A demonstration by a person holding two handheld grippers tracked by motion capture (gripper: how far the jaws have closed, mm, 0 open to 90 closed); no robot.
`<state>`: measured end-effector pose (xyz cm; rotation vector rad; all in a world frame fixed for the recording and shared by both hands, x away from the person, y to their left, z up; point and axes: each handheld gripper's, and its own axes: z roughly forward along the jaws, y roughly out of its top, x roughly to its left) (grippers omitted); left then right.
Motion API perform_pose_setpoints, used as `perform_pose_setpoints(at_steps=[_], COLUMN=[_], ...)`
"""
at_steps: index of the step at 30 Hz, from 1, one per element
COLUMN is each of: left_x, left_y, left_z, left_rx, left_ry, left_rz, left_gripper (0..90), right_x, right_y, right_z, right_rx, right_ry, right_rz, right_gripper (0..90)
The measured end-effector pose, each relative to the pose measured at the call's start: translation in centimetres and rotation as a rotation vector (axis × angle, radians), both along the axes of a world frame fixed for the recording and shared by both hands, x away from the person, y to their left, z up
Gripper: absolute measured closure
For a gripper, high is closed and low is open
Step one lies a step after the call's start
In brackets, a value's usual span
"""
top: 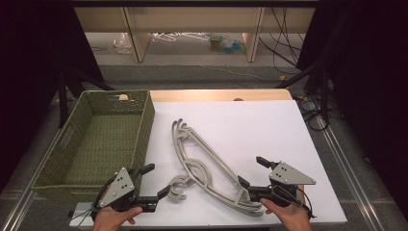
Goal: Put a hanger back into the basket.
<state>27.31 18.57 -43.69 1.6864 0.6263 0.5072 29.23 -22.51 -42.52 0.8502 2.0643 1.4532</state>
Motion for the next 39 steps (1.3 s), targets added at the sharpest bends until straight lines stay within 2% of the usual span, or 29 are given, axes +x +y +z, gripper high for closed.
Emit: perform_pose_setpoints(at_steps=[1,2,3,4,6,8,9,11,12,16,17,18,19,21,22,23,24,25,26,28,29,31,34,36,39], left_x=[0.0,0.2,0.2,0.1,0.2,0.0,0.1,0.1,0.2,0.2,0.2,0.2,0.1,0.2,0.2,0.2,0.1,0.1,0.1,0.1,0.1,0.1,0.1,0.1,0.1], left_y=[0.0,0.1,0.1,0.1,0.1,0.0,0.1,0.0,0.1,0.1,0.1,0.1,0.1,0.0,0.0,0.0,0.0,0.0,0.0,0.0,0.0,0.0,0.0,0.0,0.0], left_z=[0.0,0.1,0.1,0.0,0.1,0.0,0.0,0.0,0.1,0.0,0.0,0.0,0.0,0.0,0.0,0.0,0.0,0.0,0.0,0.0,0.0,0.0,0.0,0.0,0.0], left_rx=[0.000,0.019,0.019,0.017,0.019,0.004,0.017,0.006,0.019,0.017,0.019,0.019,0.022,0.019,0.009,0.020,0.014,0.014,0.013,0.013,0.015,0.016,0.015,0.013,0.022], left_ry=[0.000,-0.023,-0.023,-0.016,-0.020,-0.004,-0.017,-0.005,-0.020,-0.018,-0.017,-0.017,-0.014,-0.016,-0.021,-0.015,-0.009,-0.007,-0.009,-0.008,-0.008,-0.011,-0.008,-0.007,-0.011], left_rz=[0.000,-0.013,-0.013,-0.009,-0.012,-0.003,-0.012,-0.008,-0.014,-0.012,-0.011,-0.011,-0.010,-0.011,-0.015,-0.010,-0.009,-0.008,-0.008,-0.008,-0.009,-0.009,-0.009,-0.008,-0.010], left_gripper=[16.4,16.4,16.4,16.4,16.4,16.4,16.4,16.4,16.4,16.4,16.4,16.4,16.4,16.4,16.4,16.4,16.4,16.4,16.3,16.4,16.4,16.3,16.3,16.4,16.4], right_x=[0.0,0.0,0.1,0.0,0.0,0.0,0.0,0.1,0.0,0.1,0.0,0.0,0.1,0.0,-0.1,-0.1,-0.1,-0.2,-0.1,-0.2,-0.3,-0.4,-0.6,-0.6,-0.5], right_y=[0.0,-0.1,0.0,0.0,0.0,0.1,0.1,0.2,0.2,0.4,0.4,0.5,0.5,0.7,0.8,0.8,0.9,0.9,1.1,1.2,1.5,2.1,2.7,3.8,4.5], right_z=[0.0,0.0,0.0,0.0,0.0,0.0,-0.1,-0.1,0.0,-0.1,0.0,0.0,0.0,0.0,0.2,0.2,0.2,0.2,0.3,0.3,0.3,0.5,0.4,0.1,-0.2], right_rx=[0.000,-0.012,-0.010,-0.005,-0.013,-0.016,-0.014,-0.006,-0.031,-0.021,-0.049,-0.050,-0.063,-0.052,-0.067,-0.067,-0.061,-0.073,-0.090,-0.094,-0.089,-0.114,-0.135,-0.186,-0.215], right_ry=[0.000,-0.008,-0.020,0.007,0.007,0.012,0.010,0.007,0.004,0.005,0.013,0.012,-0.012,0.000,0.008,0.008,0.013,0.017,-0.006,0.008,0.017,0.014,0.025,0.049,0.068], right_rz=[0.000,0.006,0.003,0.007,0.005,0.007,0.011,0.015,0.009,0.024,0.024,0.028,0.027,0.035,0.038,0.038,0.051,0.050,0.056,0.060,0.069,0.098,0.121,0.179,0.199], right_gripper=[15.6,15.6,15.6,15.6,15.6,15.6,15.6,15.6,15.7,15.7,15.7,15.8,15.8,15.8,15.8,15.8,15.8,15.8,15.8,15.8,15.9,16.5,21.7,23.4,23.1])
